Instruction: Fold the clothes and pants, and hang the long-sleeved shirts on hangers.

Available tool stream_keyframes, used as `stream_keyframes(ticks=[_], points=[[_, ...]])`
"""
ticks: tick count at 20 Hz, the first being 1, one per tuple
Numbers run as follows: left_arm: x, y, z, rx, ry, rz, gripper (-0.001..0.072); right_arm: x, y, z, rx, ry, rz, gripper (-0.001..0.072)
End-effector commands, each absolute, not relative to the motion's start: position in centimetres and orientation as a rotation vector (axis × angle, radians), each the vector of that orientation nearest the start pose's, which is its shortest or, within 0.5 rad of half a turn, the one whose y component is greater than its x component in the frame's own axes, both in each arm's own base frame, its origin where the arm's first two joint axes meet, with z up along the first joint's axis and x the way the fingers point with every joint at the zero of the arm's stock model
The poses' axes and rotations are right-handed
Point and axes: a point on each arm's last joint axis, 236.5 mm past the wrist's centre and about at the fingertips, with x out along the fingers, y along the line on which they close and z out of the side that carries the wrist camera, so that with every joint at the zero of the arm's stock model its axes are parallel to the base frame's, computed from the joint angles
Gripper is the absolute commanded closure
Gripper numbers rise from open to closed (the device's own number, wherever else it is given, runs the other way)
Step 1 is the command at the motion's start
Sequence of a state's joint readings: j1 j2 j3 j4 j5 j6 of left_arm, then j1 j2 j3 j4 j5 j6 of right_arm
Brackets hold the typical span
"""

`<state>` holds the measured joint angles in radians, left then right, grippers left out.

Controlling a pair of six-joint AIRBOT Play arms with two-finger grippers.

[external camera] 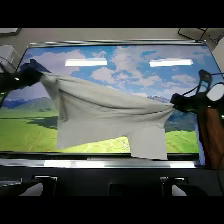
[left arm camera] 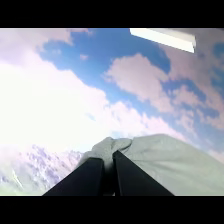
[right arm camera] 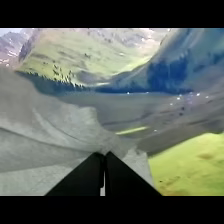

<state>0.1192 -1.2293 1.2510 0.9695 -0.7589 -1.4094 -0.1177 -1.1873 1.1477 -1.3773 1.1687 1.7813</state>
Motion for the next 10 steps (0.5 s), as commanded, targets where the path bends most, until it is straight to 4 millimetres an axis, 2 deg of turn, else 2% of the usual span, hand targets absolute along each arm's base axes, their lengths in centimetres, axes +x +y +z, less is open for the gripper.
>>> stream_keyframes(ticks=[1, 3, 4, 5, 6, 7, 8, 9, 10], points=[[48.7, -7.6, 6.3, -0.450, 0.879, -0.247, 0.0641, 39.9, 2.6, -1.0, 0.638, 1.255, -0.102, 0.0662], [47.5, -8.6, 4.6, -0.467, 0.964, -0.267, 0.0641, 41.0, 2.4, -1.5, 0.644, 1.224, -0.110, 0.0662], [47.0, -8.4, 4.4, -0.471, 0.989, -0.269, 0.0635, 41.7, 1.6, -0.7, 0.638, 1.185, -0.119, 0.0628], [46.1, -7.5, 4.7, -0.458, 1.022, -0.267, 0.0515, 42.3, 0.6, 0.6, 0.635, 1.150, -0.126, 0.0451], [45.0, -5.6, 5.1, -0.425, 1.073, -0.254, 0.0202, 42.5, -1.2, 2.5, 0.607, 1.121, -0.129, 0.0208], [43.2, -2.4, 5.4, -0.373, 1.151, -0.212, 0.0003, 42.1, -3.5, 4.4, 0.546, 1.114, -0.130, 0.0131], [41.0, 1.0, 5.4, -0.336, 1.241, -0.153, 0.0002, 40.8, -6.4, 6.0, 0.467, 1.131, -0.153, 0.0132], [38.1, 4.6, 5.1, -0.334, 1.343, -0.082, 0.0002, 38.5, -10.0, 6.9, 0.397, 1.174, -0.217, 0.0133], [35.3, 6.9, 4.6, -0.380, 1.431, -0.034, 0.0003, 35.9, -13.1, 7.0, 0.391, 1.219, -0.305, 0.0145]])
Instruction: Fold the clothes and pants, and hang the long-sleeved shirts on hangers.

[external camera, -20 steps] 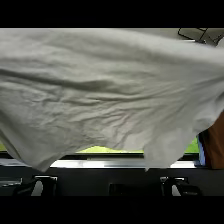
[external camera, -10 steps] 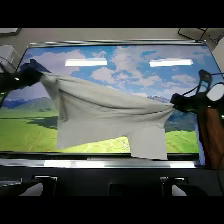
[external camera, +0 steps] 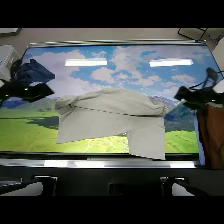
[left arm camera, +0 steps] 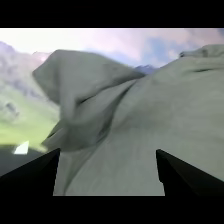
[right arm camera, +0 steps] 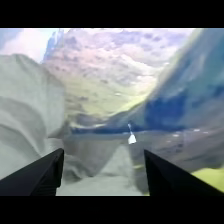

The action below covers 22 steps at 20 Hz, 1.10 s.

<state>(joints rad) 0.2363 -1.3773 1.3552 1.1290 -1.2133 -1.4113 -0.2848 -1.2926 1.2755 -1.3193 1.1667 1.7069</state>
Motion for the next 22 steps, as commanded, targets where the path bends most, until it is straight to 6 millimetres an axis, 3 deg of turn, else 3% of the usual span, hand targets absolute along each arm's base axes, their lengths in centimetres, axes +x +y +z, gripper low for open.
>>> stream_keyframes(ticks=[1, 2, 3, 5, 8, 10, 13, 20, 22], points=[[32.9, 8.2, 3.8, -0.494, 1.495, 0.020, 0.0004, 33.8, -14.5, 6.6, 0.435, 1.263, -0.349, 0.0145], [31.0, 8.6, 2.5, -0.613, 1.533, 0.064, 0.0032, 32.0, -15.0, 5.7, 0.496, 1.314, -0.367, 0.0146], [29.4, 8.1, 1.0, -0.677, 1.567, 0.053, 0.0207, 30.6, -14.9, 4.6, 0.531, 1.362, -0.360, 0.0147], [26.2, 6.3, -2.9, -0.716, 1.637, 0.008, 0.0233, 28.5, -13.5, 2.6, 0.568, 1.460, -0.333, 0.0148], [23.4, 1.9, -6.9, -0.782, 1.657, -0.141, 0.0232, 28.1, -10.4, 0.9, 0.610, 1.520, -0.251, 0.0148], [23.5, 0.5, -8.3, -0.836, 1.616, -0.160, 0.0232, 28.4, -9.0, 0.7, 0.595, 1.534, -0.208, 0.0152], [24.5, -0.4, -8.9, -0.864, 1.570, -0.171, 0.0233, 29.3, -7.4, 0.7, 0.543, 1.533, -0.164, 0.0152], [24.5, -3.6, -10.3, -0.794, 1.651, -0.223, 0.0238, 31.0, -4.7, 0.7, 0.465, 1.507, -0.096, 0.0152], [24.8, -4.0, -10.8, -0.793, 1.655, -0.194, 0.0343, 30.8, -5.1, 0.6, 0.452, 1.511, -0.106, 0.0152]])
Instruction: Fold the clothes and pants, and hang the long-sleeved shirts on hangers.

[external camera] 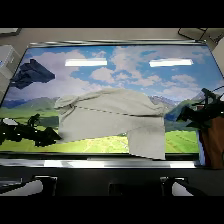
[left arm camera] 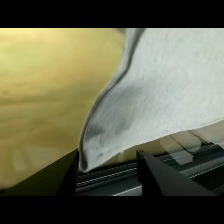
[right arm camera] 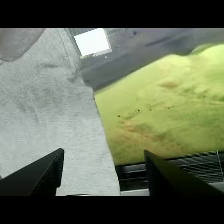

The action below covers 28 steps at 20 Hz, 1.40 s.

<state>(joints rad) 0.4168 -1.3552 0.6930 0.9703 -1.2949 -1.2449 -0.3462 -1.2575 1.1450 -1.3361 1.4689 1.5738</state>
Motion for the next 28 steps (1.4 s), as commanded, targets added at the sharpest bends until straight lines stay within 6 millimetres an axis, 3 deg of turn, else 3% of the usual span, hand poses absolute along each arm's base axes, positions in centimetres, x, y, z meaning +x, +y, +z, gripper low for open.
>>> stream_keyframes(ticks=[1, 2, 7, 10, 12, 14, 16, 18, 20, 24, 25, 27, 28], points=[[25.3, -4.0, -11.0, -0.799, 1.643, -0.160, 0.0344, 30.8, -5.2, 0.6, 0.448, 1.512, -0.110, 0.0152], [25.9, -3.9, -11.3, -0.806, 1.626, -0.124, 0.0356, 30.8, -5.2, 0.6, 0.446, 1.512, -0.111, 0.0152], [26.2, -5.0, -11.5, -0.756, 1.624, -0.146, 0.0678, 31.7, -5.6, 0.2, 0.439, 1.473, -0.120, 0.0152], [26.3, -5.1, -11.1, -0.746, 1.613, -0.154, 0.0678, 31.4, -5.4, -3.0, 0.464, 1.524, -0.123, 0.0152], [26.5, -5.0, -10.6, -0.737, 1.592, -0.156, 0.0678, 31.2, -3.6, -5.8, 0.511, 1.602, -0.028, 0.0151], [26.9, -4.9, -9.6, -0.721, 1.556, -0.160, 0.0679, 32.0, -1.9, -7.4, 0.544, 1.616, 0.083, 0.0151], [27.3, -4.8, -8.5, -0.705, 1.516, -0.164, 0.0678, 33.0, -2.0, -8.8, 0.554, 1.592, 0.083, 0.0153], [27.6, -4.7, -7.7, -0.693, 1.487, -0.167, 0.0678, 34.3, -1.9, -9.5, 0.571, 1.553, 0.086, 0.0159], [27.7, -4.7, -7.2, -0.687, 1.468, -0.168, 0.0678, 35.0, 0.0, -9.5, 0.632, 1.533, 0.174, 0.0161], [27.8, -4.7, -6.9, -0.689, 1.458, -0.163, 0.0678, 34.4, 2.0, -10.6, 0.746, 1.593, 0.231, 0.0183], [27.8, -4.7, -6.8, -0.688, 1.456, -0.164, 0.0678, 34.5, 2.6, -10.6, 0.779, 1.597, 0.246, 0.0268], [28.1, -4.6, -6.5, -0.682, 1.442, -0.165, 0.0678, 35.0, 3.0, -10.1, 0.811, 1.578, 0.255, 0.0600], [28.5, -4.5, -6.0, -0.674, 1.425, -0.168, 0.0679, 35.4, 3.3, -9.4, 0.829, 1.558, 0.271, 0.0663]])
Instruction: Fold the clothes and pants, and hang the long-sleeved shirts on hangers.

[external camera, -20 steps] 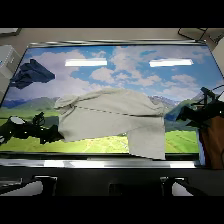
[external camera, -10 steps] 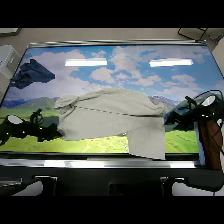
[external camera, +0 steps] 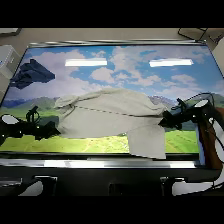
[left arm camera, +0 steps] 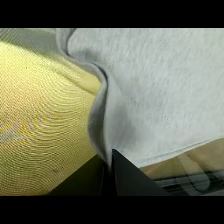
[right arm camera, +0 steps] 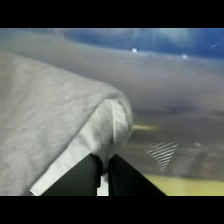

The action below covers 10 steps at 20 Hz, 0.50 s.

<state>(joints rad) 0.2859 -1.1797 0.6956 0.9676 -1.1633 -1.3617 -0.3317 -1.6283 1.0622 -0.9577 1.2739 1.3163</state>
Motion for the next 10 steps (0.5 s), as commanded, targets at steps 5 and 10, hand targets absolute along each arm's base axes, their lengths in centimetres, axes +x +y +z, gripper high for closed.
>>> stream_keyframes(ticks=[5, 10], points=[[37.5, -1.6, 9.5, -0.487, 0.960, -0.189, 0.0681, 42.3, 1.3, 5.3, 0.600, 1.143, 0.332, 0.0665], [35.9, -0.3, 45.1, -0.168, 0.088, -0.165, 0.0679, 40.5, -0.7, 41.7, 0.114, 0.200, 0.226, 0.0665]])
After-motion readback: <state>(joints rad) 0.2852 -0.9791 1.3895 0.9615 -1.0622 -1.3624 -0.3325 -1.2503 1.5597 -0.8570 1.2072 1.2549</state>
